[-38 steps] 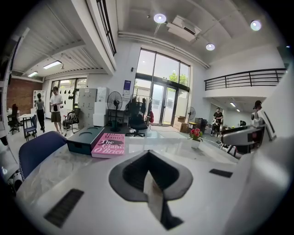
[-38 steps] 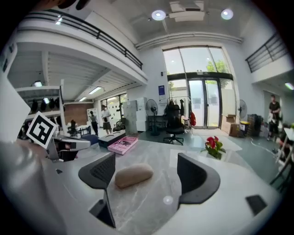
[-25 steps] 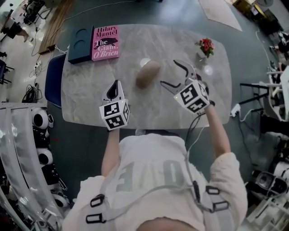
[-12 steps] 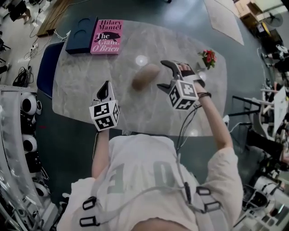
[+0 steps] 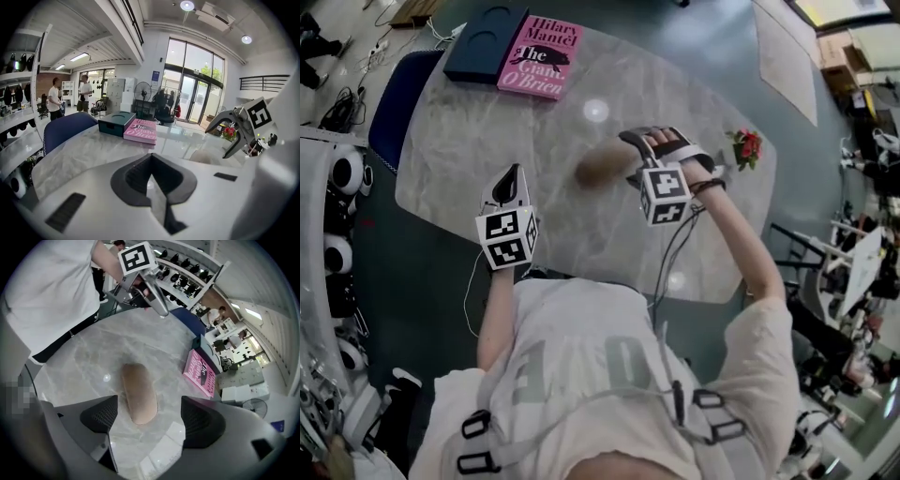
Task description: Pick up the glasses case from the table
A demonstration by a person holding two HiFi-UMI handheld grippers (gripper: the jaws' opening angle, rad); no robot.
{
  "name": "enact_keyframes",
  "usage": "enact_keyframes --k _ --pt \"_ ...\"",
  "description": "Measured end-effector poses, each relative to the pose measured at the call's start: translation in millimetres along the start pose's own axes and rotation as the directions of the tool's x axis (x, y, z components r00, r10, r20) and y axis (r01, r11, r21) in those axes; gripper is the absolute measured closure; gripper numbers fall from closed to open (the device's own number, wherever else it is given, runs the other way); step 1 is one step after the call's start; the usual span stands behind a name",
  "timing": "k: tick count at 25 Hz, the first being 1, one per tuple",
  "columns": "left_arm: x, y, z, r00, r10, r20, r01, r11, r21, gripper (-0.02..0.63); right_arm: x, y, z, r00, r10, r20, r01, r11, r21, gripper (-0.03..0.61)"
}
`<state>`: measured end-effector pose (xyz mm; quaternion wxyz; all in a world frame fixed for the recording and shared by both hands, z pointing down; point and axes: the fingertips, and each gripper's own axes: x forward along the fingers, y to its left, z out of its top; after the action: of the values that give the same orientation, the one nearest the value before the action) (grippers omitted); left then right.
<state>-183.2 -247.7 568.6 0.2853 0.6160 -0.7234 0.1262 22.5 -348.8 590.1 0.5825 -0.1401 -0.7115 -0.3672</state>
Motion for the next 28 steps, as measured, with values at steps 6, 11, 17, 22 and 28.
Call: enact_keyframes --k 6,11,17,22,28 --pt "7.5 9.8 -9.9 0.999 0.028 -0.019 -0.028 0.999 -0.027 0.611 35.6 5.4 11.7 0.998 0.065 -0.001 -0.064 0.989 -0.136 0.187" --pt "11.8 15.4 -19.1 0.998 0.036 -0.042 -0.038 0.998 -0.044 0.611 55.2 12.7 12.7 0.992 0.12 -0.026 -0.123 0.97 -0.208 0.187" --pt "18.7 19.4 -26.9 0.997 0.045 -0.063 -0.049 0.997 -0.055 0.611 72.4 18.8 8.2 0.984 0.173 -0.05 -0.18 0.952 -0.248 0.187" --pt "23.4 24.2 -33.1 0.995 0.051 -0.081 -0.056 0.997 -0.059 0.611 85.8 23.7 12.4 0.979 0.202 -0.032 -0.204 0.948 -0.243 0.187" --pt "24.2 27.1 -38.4 0.994 0.055 -0.095 -0.061 0.996 -0.06 0.611 97.7 28.2 11.3 0.972 0.231 -0.046 -0.235 0.937 -0.258 0.187"
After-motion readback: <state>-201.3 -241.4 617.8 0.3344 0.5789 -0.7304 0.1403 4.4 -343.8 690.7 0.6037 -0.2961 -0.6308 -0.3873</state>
